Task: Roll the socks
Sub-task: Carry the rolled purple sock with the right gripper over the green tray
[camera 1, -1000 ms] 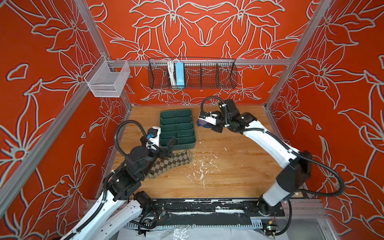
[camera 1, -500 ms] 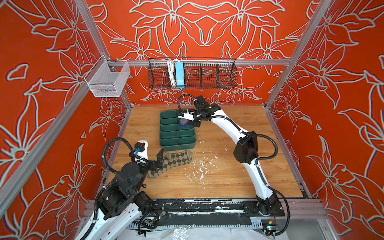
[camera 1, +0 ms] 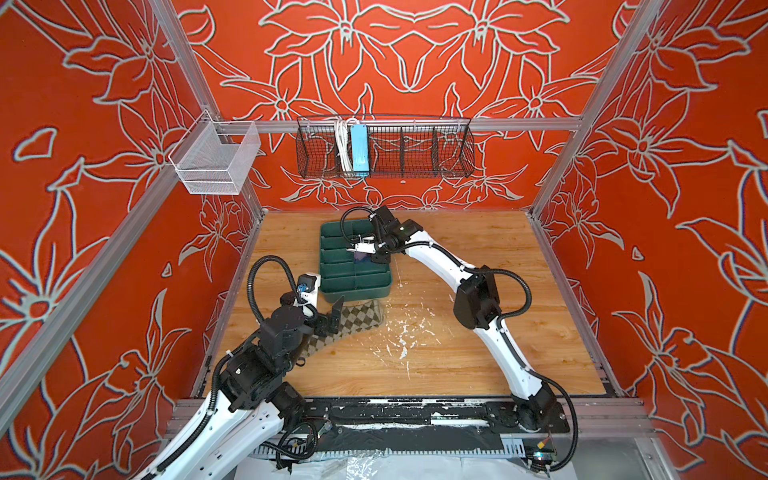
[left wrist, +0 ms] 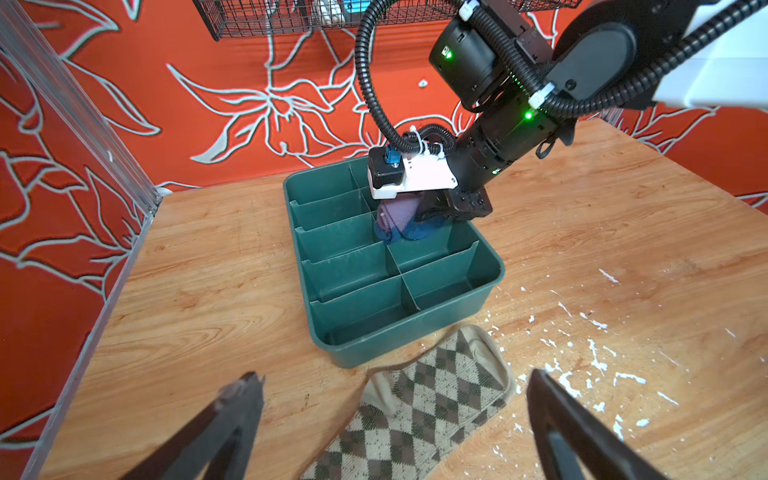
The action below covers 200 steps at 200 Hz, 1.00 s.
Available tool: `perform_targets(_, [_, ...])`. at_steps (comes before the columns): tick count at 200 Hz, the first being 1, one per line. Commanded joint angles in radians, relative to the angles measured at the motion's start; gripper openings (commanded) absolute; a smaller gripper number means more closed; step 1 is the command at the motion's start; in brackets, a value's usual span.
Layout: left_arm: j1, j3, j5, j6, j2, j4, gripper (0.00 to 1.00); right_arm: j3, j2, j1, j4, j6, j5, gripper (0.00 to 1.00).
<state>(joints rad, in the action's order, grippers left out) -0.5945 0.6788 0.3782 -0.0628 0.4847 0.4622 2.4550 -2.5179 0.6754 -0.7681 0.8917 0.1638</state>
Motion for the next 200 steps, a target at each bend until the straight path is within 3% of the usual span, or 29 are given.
perform_targets(1, [0.007,0.019,-0.012,-0.006,-0.017,-0.027,0.97,-0.018,0.051,-0.013,0.093,-0.042,-0.005,0.00])
perform_targets(34, [0.007,0.012,-0.005,0.006,-0.028,-0.029,0.97,-0.070,0.100,-0.016,0.173,-0.032,-0.009,0.00])
perform_targets(101, [0.008,0.009,0.004,0.019,-0.011,-0.034,0.97,-0.071,-0.007,-0.005,0.108,0.122,-0.098,0.00])
perform_targets(200, [0.007,0.014,0.002,0.023,-0.001,-0.024,0.97,-0.200,0.045,-0.052,-0.048,0.117,-0.162,0.00])
